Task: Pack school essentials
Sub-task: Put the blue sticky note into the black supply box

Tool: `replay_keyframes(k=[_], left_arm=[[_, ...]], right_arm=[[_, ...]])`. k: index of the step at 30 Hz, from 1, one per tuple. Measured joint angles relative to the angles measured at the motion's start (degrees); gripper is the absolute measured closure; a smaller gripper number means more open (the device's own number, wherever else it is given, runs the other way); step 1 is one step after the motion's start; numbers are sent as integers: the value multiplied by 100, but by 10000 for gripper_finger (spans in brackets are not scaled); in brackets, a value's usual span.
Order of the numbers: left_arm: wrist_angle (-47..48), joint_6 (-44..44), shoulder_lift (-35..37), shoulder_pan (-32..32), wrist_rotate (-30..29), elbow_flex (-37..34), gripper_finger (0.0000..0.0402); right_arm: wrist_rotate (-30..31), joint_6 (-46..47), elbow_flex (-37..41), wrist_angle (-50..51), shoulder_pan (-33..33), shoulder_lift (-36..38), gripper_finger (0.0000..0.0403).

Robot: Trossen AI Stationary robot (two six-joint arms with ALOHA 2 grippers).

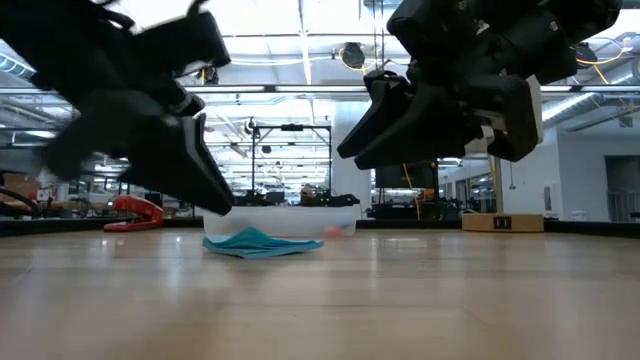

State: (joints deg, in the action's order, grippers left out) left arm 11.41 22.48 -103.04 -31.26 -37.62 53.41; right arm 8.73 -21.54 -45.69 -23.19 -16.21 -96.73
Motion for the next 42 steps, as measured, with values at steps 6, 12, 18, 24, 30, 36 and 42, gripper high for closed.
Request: replay_keyframes(k=[6, 12, 18, 24, 30, 36, 42], left_arm=[[397, 1315, 0, 361, 45, 0, 326], [774, 1656, 0, 624, 756, 0, 322], [788, 1474, 0, 627, 762, 0, 325], [796, 1130, -22, 692, 762, 0, 343], [571, 582, -200, 903, 868, 12, 365], [137, 131, -238, 1021, 1089, 9, 386], [71, 160, -238, 1092, 1280, 9, 399]], right_arm=[[9, 243, -2, -7, 46, 0, 247], [0, 285, -2, -5, 42, 0, 247], [2, 198, -2, -3, 42, 0, 248], [11, 82, -2, 22, 42, 0, 248], [17, -506, -2, 485, 42, -2, 248], [-14, -1234, 0, 433, 42, -7, 248], [-297, -1218, -35, 39, 48, -505, 248]])
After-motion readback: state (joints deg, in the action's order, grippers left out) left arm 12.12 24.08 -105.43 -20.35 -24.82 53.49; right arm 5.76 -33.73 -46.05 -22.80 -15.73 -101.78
